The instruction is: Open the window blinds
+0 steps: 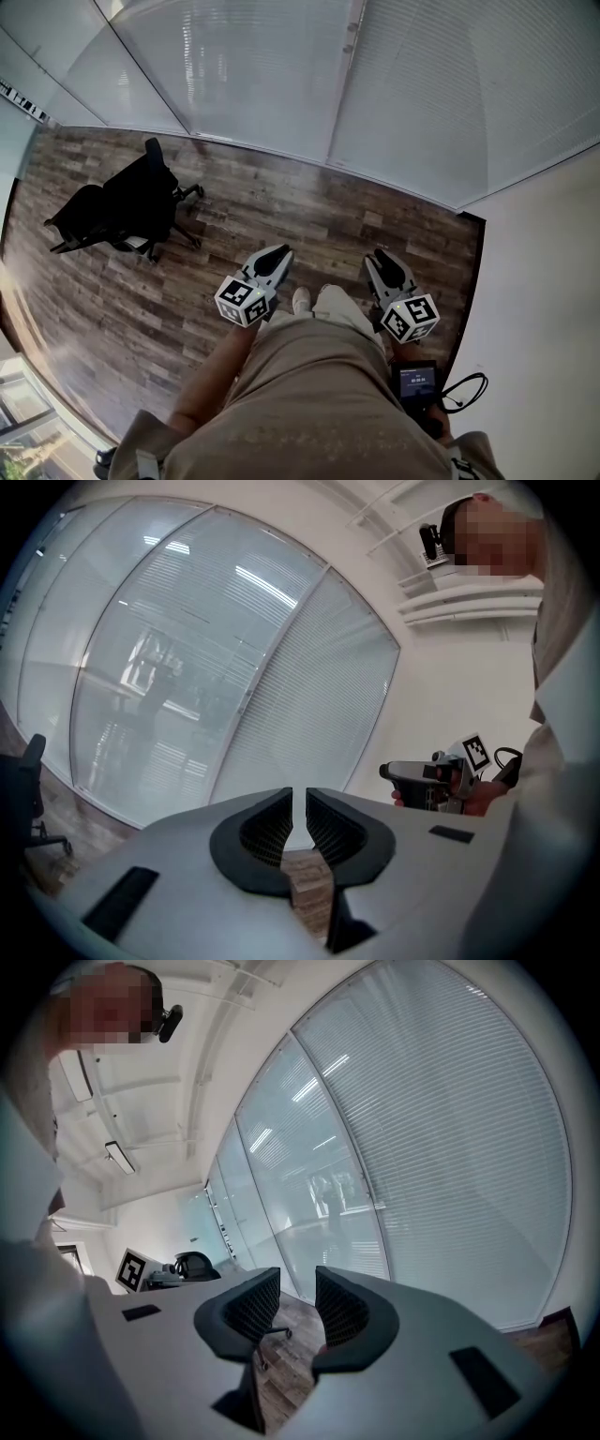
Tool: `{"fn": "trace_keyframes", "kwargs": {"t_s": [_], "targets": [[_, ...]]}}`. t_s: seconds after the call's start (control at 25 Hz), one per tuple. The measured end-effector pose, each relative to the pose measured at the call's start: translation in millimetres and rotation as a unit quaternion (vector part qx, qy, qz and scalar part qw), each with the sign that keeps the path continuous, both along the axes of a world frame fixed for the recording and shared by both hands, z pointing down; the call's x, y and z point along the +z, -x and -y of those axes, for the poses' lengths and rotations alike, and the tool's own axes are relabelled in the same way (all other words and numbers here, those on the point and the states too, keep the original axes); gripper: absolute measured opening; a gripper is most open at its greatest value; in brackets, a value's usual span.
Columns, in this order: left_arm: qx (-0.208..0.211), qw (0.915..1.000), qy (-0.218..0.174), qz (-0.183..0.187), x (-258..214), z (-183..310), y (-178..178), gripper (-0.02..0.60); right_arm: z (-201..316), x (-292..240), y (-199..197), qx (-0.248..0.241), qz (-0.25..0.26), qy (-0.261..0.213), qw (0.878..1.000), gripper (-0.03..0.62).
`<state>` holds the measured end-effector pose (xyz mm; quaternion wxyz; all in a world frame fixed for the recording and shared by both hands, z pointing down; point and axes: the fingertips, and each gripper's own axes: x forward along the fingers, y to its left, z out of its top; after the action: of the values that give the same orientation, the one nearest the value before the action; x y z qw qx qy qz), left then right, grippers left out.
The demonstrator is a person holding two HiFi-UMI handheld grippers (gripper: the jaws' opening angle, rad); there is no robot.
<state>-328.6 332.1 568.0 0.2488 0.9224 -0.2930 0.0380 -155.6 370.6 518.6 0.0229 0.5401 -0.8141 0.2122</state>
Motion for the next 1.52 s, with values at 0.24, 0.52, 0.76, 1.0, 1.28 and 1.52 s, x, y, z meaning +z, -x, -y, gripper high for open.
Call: {"fn": "trace_keyframes", "kwargs": {"t_s": [0.24, 0.52, 0.76, 1.0, 1.28, 1.52], "targets": [[-0.018, 0.9998, -0.001, 0.002, -10, 5, -21, 0.038, 15, -12, -18, -0.018, 0.006, -0.01, 1.0, 0.12], [-0.024, 0.9997, -0.009, 0.005, -31, 14, -45, 0.038, 23, -26, -35, -0.042, 0.003, -0.008, 0.999, 0.119], [-0.031, 0.9995, -0.007, 0.001, -30, 19, -62, 0.038, 32, -31, -48, -0.055, -0.004, -0.013, 0.998, 0.12], [-0.029, 0.9995, -0.005, 0.009, -25, 20, -74, 0.038, 37, -27, -57, -0.06, 0.003, -0.013, 0.998, 0.119], [-0.044, 0.9989, -0.005, 0.018, -22, 24, -83, 0.038, 38, -20, -77, -0.06, 0.011, -0.011, 0.998, 0.12], [-0.059, 0.9981, -0.01, 0.017, -20, 27, -102, 0.038, 42, -10, -103, -0.058, 0.018, -0.017, 0.998, 0.12]]}}
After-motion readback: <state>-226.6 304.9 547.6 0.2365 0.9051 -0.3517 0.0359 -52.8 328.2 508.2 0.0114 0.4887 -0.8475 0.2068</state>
